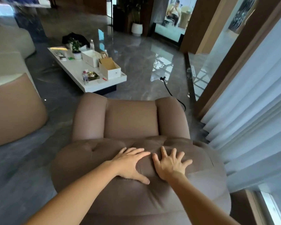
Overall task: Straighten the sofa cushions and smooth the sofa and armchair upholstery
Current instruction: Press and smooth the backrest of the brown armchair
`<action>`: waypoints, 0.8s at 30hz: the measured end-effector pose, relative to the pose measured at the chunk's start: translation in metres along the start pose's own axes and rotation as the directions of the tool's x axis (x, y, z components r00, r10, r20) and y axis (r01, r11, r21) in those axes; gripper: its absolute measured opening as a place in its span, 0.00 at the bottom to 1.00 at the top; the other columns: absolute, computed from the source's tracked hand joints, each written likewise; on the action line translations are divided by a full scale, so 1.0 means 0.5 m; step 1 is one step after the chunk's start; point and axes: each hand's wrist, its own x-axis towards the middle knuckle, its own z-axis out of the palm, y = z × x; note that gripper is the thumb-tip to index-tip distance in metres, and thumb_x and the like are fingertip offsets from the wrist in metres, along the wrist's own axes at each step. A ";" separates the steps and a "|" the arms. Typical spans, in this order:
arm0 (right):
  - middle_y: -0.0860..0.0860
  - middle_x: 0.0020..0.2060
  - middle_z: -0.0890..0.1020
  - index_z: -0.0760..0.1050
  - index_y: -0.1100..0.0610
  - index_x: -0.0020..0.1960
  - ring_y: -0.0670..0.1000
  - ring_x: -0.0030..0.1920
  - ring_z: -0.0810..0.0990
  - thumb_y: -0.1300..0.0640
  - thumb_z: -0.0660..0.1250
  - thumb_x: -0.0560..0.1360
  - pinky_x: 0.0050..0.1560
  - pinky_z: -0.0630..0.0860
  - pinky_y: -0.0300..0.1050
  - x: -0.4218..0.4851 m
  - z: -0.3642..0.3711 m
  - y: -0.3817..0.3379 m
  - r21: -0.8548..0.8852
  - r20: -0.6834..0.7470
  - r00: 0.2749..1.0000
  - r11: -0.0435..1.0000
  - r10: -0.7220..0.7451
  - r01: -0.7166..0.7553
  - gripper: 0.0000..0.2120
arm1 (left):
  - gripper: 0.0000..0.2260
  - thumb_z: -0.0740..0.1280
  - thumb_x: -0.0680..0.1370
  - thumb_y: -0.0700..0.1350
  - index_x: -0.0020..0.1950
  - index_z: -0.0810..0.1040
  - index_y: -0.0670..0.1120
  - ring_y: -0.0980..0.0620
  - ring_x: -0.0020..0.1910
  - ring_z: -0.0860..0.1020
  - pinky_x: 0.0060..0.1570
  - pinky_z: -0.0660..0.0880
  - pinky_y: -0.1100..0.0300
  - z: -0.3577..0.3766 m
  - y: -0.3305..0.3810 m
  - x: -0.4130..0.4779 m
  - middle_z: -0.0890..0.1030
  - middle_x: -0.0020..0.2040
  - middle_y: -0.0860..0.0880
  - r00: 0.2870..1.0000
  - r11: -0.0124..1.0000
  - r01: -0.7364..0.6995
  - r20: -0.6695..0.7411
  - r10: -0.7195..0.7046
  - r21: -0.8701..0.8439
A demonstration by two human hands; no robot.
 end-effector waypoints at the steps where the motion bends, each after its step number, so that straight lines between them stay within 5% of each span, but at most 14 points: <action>1: 0.57 0.81 0.56 0.51 0.41 0.80 0.68 0.78 0.49 0.30 0.39 0.75 0.68 0.45 0.80 -0.007 0.005 -0.037 0.019 -0.012 1.000 1.000 -0.002 0.003 0.35 | 0.53 0.64 0.55 0.81 0.74 0.46 0.69 0.56 0.77 0.45 0.75 0.41 0.47 -0.019 -0.033 -0.012 0.49 0.79 0.60 1.000 1.000 -0.014 0.012 0.014 0.000; 10: 0.56 0.78 0.62 0.58 0.44 0.77 0.68 0.77 0.52 0.29 0.35 0.71 0.64 0.43 0.85 0.029 -0.020 -0.375 0.132 -0.022 0.997 0.989 0.076 -0.072 0.40 | 0.58 0.68 0.53 0.79 0.77 0.53 0.57 0.54 0.77 0.52 0.75 0.47 0.55 -0.220 -0.342 -0.058 0.56 0.79 0.56 0.999 0.998 -0.030 0.027 0.028 0.052; 24: 0.61 0.79 0.57 0.54 0.46 0.79 0.72 0.77 0.47 0.24 0.35 0.66 0.61 0.37 0.86 0.053 -0.077 -0.820 0.315 0.082 0.915 0.860 0.396 -0.401 0.48 | 0.55 0.67 0.54 0.80 0.76 0.55 0.61 0.61 0.76 0.48 0.75 0.43 0.56 -0.474 -0.738 -0.045 0.56 0.78 0.60 0.960 0.963 -0.242 0.174 0.219 0.121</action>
